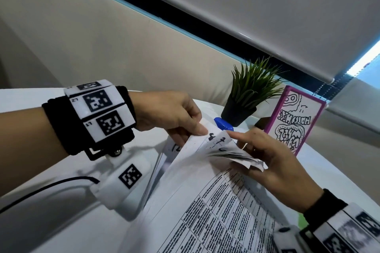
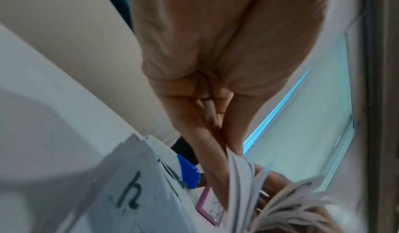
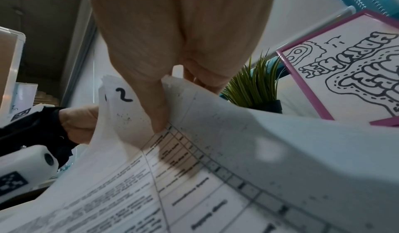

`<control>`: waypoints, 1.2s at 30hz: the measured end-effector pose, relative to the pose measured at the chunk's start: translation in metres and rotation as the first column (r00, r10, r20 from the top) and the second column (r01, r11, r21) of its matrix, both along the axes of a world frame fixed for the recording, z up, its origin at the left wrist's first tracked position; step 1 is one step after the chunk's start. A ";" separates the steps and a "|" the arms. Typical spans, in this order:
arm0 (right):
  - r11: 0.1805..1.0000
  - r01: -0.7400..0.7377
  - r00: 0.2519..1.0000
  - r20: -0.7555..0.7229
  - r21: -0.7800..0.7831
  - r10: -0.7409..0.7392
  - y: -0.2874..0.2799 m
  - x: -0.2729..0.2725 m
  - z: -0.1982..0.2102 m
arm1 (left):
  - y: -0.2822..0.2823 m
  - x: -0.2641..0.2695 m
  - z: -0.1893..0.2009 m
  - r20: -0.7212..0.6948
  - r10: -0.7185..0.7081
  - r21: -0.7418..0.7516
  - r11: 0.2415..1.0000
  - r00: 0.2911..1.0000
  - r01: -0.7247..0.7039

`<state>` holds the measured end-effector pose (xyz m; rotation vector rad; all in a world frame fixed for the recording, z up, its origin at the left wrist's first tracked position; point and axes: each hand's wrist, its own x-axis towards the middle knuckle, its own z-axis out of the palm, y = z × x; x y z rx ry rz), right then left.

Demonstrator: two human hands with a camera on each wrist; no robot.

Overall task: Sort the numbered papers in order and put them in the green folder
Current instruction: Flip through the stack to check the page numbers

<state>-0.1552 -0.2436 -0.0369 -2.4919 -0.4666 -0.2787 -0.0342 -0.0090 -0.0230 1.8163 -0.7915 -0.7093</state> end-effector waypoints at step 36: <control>0.993 -0.053 0.993 0.106 0.107 0.041 -0.003 -0.009 0.005 | 0.002 -0.010 0.000 0.167 0.012 -0.020 1.000 0.986 -0.009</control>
